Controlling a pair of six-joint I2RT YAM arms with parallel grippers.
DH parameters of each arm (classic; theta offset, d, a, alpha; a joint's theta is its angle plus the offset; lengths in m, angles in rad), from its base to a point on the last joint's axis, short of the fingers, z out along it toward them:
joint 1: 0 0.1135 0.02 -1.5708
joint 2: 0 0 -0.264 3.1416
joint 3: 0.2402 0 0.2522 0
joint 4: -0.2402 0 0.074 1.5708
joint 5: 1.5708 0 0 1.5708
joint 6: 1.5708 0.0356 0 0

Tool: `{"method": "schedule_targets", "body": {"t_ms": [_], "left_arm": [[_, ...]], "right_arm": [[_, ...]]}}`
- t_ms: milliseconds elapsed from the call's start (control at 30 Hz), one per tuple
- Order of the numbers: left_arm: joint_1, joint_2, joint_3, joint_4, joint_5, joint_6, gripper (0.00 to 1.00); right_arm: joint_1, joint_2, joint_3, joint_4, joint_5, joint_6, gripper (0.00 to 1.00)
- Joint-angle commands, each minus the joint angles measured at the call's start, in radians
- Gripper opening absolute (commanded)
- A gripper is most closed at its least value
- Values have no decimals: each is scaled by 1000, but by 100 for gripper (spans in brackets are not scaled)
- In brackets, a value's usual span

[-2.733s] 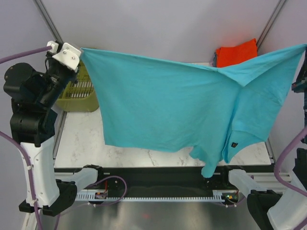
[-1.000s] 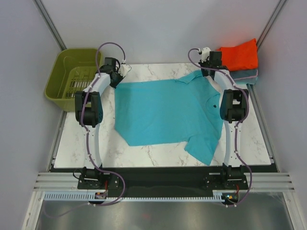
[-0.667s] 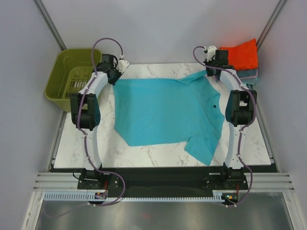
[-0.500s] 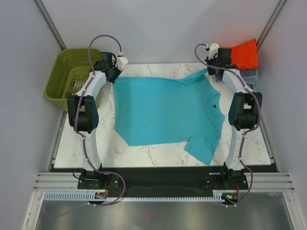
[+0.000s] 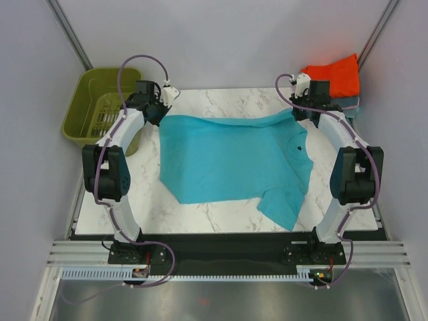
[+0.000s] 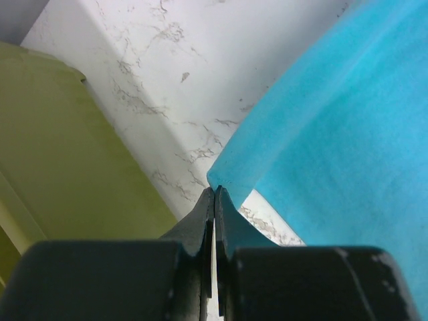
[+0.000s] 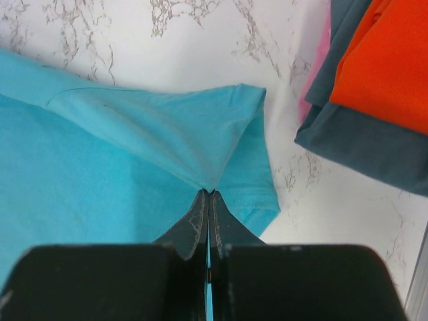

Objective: Fold and stack the t-shirts
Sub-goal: Fold the tshirt

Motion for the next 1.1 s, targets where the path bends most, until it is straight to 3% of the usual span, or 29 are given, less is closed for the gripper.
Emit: {"method": "schedule_targets", "body": {"t_ms": [0,633,1067], "left_arm": [[2,-87,-58,19,29,-39,2],[-2,-162,-196,17,46,-64,2],[-5,-159,-287,15,37,-77,2]], "right_arm": [[-25,-94,-50,20,-22,3,0],[-29,-275,-210,-52,-68,-6,0],[-29,-237,-270,-70,-92,-20,0]]}}
